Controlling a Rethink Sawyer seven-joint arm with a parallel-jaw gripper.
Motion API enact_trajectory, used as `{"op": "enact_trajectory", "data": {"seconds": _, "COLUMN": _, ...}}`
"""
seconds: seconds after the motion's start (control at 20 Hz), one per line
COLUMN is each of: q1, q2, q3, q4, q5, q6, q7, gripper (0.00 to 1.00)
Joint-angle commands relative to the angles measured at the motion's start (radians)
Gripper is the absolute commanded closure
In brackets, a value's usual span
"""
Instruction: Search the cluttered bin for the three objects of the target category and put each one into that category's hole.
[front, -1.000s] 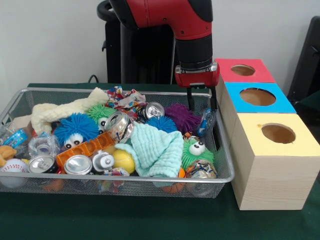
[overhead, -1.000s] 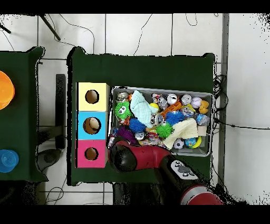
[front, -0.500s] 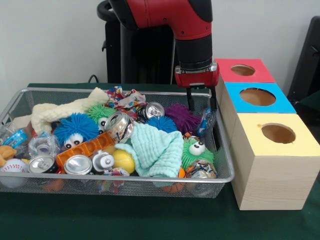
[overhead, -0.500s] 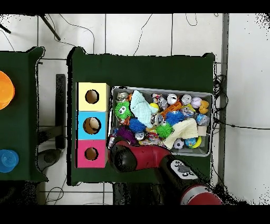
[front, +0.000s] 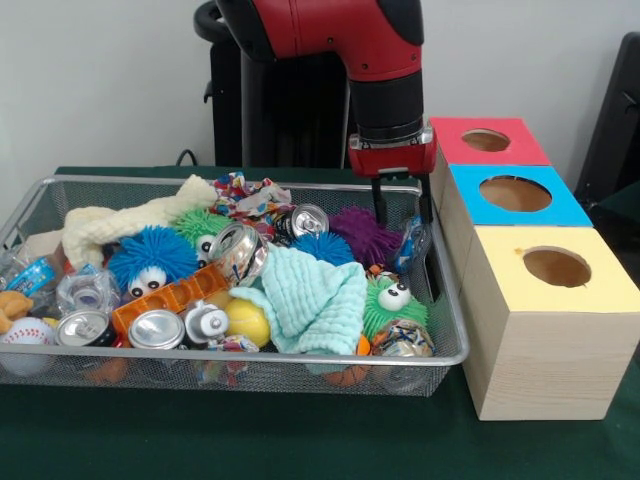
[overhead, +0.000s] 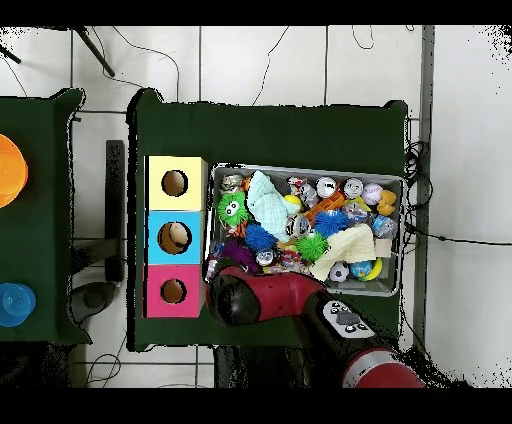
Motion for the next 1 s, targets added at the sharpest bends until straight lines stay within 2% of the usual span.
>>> {"op": "enact_trajectory", "data": {"seconds": 0.05, "q1": 0.002, "q2": 0.13, "q3": 0.024, "q4": -0.124, "q5": -0.075, "q6": 0.032, "q7": -0.007, "gripper": 0.0}}
{"op": "enact_trajectory", "data": {"seconds": 0.55, "q1": 0.011, "q2": 0.18, "q3": 0.005, "q4": -0.173, "q5": -0.106, "q6": 0.042, "q7": -0.019, "gripper": 0.0}}
{"op": "enact_trajectory", "data": {"seconds": 1.0, "q1": 0.02, "q2": 0.187, "q3": 0.0, "q4": -0.185, "q5": -0.119, "q6": 0.053, "q7": -0.001, "gripper": 0.0}}
